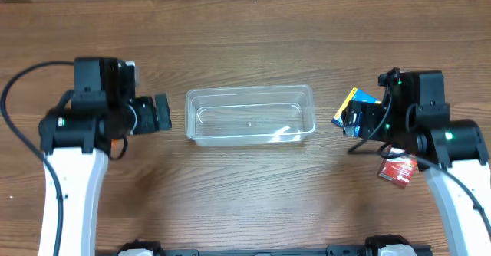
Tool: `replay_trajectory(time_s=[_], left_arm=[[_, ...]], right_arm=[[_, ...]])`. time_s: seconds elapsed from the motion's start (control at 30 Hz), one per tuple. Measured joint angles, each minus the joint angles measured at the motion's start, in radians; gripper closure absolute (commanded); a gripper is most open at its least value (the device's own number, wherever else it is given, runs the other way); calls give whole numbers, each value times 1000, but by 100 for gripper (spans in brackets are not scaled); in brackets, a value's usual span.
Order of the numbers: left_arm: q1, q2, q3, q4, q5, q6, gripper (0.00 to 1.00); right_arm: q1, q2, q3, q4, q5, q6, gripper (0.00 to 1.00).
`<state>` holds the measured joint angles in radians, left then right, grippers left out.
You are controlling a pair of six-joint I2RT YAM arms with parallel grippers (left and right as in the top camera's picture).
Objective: Pack container
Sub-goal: 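Grasp the dark white-capped bottle with the left gripper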
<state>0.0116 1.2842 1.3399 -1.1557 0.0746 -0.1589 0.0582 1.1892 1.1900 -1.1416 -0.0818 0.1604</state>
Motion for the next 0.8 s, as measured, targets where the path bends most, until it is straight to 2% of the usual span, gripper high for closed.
replay_trajectory(time_s=[0.2, 0.5, 0.57, 0.7, 0.8], left_arm=[[88, 267, 90, 7, -7, 0, 0], [89, 480, 93, 113, -7, 8, 1], [89, 526, 93, 124, -7, 8, 13], [89, 566, 94, 125, -6, 18, 50], [89, 567, 94, 117, -6, 28, 59]], right_arm=[[-82, 126, 1, -10, -23, 18, 0], [-84, 145, 1, -10, -27, 20, 0], [-84, 145, 1, -10, -26, 20, 0], [-84, 145, 1, -10, -26, 21, 0], [-84, 145, 1, -10, -27, 22, 0]])
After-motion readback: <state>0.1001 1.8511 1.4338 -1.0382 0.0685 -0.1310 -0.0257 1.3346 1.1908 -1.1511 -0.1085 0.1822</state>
